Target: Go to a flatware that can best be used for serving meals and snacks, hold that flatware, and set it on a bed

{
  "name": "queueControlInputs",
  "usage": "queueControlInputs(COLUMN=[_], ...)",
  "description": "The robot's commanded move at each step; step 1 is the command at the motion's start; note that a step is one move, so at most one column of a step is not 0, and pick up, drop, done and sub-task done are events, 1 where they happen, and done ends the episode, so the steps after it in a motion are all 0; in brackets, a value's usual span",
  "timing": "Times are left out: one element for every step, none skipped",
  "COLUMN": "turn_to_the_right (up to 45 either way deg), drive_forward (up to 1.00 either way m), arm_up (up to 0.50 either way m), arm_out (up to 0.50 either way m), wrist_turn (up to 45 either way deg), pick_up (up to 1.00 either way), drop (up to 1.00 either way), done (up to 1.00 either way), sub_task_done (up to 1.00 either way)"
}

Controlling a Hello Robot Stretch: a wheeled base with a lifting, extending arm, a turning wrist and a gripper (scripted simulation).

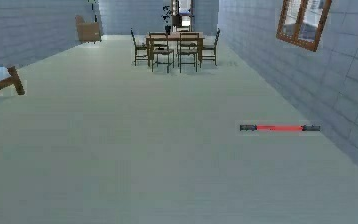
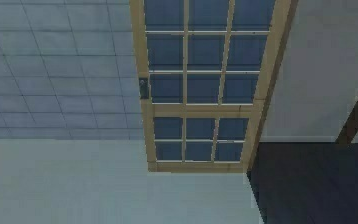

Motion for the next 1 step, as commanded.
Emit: queueControlInputs(turn_to_the_right=[-3.0], drive_forward=[0.00], arm_up=[0.00], arm_out=[0.00], wrist_turn=[0.0], pick_up=[0.00], drop=[0.00], done=[0.00], sub_task_done=[0.00])
